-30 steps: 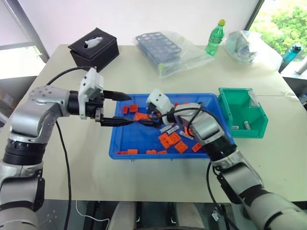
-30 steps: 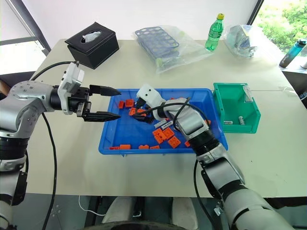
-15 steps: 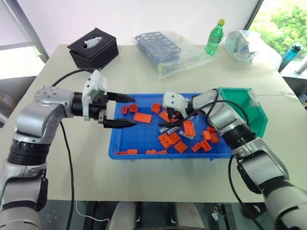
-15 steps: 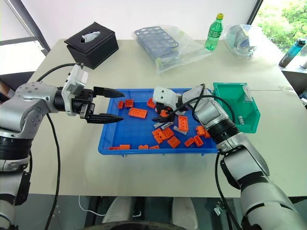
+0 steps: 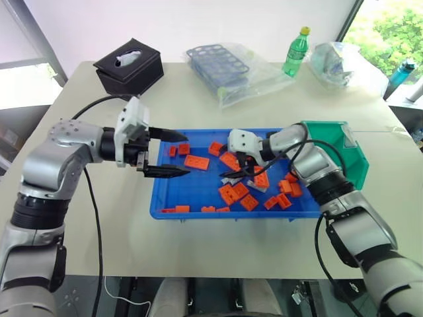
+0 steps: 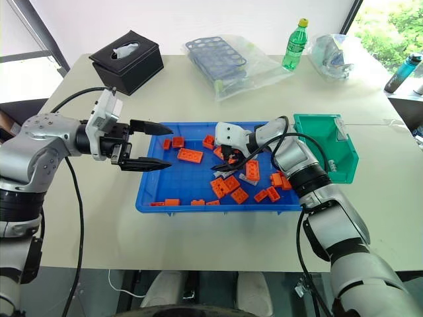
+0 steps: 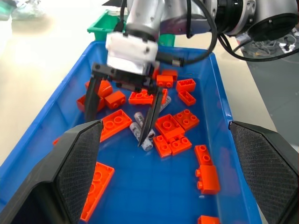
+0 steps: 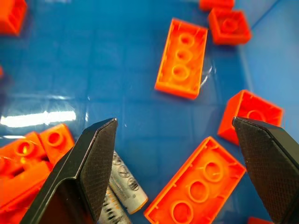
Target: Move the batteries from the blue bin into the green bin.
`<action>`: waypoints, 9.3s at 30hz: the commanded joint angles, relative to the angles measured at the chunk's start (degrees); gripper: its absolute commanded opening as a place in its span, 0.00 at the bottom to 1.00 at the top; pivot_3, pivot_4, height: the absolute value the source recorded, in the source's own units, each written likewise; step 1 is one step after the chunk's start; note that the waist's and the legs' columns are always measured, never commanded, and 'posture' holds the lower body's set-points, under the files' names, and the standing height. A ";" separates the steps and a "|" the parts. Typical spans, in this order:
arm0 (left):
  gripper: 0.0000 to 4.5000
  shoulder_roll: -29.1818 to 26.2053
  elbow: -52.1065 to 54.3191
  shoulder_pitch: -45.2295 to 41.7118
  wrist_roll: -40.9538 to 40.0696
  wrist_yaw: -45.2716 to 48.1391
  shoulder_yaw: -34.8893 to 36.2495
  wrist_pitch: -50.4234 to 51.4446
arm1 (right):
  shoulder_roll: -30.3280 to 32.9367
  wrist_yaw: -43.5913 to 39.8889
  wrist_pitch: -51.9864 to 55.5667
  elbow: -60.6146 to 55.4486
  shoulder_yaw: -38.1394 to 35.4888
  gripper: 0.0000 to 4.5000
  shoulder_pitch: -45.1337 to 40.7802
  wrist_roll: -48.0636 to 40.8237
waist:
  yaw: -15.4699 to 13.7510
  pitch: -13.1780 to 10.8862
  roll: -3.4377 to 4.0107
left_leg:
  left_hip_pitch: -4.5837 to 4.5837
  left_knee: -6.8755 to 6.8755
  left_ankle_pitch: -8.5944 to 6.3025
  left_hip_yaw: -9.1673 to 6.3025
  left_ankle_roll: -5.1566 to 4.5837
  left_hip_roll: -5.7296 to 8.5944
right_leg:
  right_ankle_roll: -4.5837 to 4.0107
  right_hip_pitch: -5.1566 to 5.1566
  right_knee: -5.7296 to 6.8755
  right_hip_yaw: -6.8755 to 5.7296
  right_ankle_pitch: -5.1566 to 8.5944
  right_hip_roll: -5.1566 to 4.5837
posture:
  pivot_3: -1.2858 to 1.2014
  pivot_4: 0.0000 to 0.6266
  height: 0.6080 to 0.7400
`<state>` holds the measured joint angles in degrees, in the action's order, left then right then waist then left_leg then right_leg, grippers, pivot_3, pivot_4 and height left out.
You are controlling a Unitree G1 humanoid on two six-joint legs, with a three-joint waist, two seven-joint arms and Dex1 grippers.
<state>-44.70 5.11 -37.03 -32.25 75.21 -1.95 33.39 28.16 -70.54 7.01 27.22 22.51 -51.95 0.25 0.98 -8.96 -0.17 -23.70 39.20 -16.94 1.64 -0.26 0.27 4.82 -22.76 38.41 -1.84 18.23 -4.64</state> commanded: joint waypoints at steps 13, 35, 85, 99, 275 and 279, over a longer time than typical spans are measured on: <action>1.00 2.67 1.00 4.21 -0.31 -4.50 3.14 -3.71 | 1.56 -1.86 -10.15 5.36 1.18 0.90 0.18 5.73 | 0.05 0.00 0.00 | 0.08 0.00 0.00 0.00 0.00 -0.02 | 0.00 0.07 0.00 0.00 0.00 0.01 | 0.52 0.24 0.92; 1.00 3.51 -0.74 1.83 0.31 -4.95 2.25 -3.85 | 0.76 -6.64 -1.55 -8.64 -0.55 0.01 6.84 2.48 | -0.03 0.00 -0.01 | 0.22 0.01 0.00 -0.01 0.00 -0.02 | 0.00 0.22 -0.01 -0.01 0.00 0.01 | 0.52 0.24 0.92; 1.00 5.14 -0.39 3.00 1.14 -6.24 2.09 -5.24 | 4.10 34.72 61.97 -51.08 -18.44 0.71 21.60 -22.74 | -0.35 -0.01 0.00 | 0.16 -0.06 -0.08 0.01 -0.14 0.02 | 0.00 0.23 -0.12 0.09 0.00 -0.03 | 0.52 0.24 0.92; 1.00 4.78 -0.13 2.79 1.21 -6.68 2.04 -5.03 | 1.63 38.31 67.21 -49.85 -17.10 0.71 22.72 -25.61 | -0.27 -0.01 0.00 | 0.16 -0.06 -0.08 0.01 -0.13 0.01 | 0.00 0.21 -0.12 0.09 0.00 0.01 | 0.52 0.24 0.92; 1.00 6.39 -0.49 5.52 2.87 -9.15 2.90 -7.98 | 18.77 33.53 57.63 -49.02 -8.34 0.35 24.86 -22.26 | -0.40 -0.04 -0.01 | 0.18 -0.04 -0.22 -0.01 -0.38 -0.02 | 0.00 0.30 -0.23 0.09 0.00 0.00 | 0.52 0.24 0.92; 1.00 6.33 -0.66 5.44 2.95 -9.30 2.89 -7.97 | 18.72 33.21 57.69 -49.58 -8.49 0.01 24.94 -22.01 | -0.35 -0.04 -0.01 | 0.18 -0.04 -0.22 -0.01 -0.38 -0.02 | 0.00 0.29 -0.23 0.09 0.00 0.00 | 0.52 0.24 0.92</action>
<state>-38.07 3.85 -30.18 -28.84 66.00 -0.80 26.53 47.02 -36.95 64.93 -21.54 14.24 -26.60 -22.01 0.63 -9.00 -0.18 -23.52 39.16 -17.16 1.64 -0.64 0.25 4.82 -22.47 38.19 -1.75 18.23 -4.63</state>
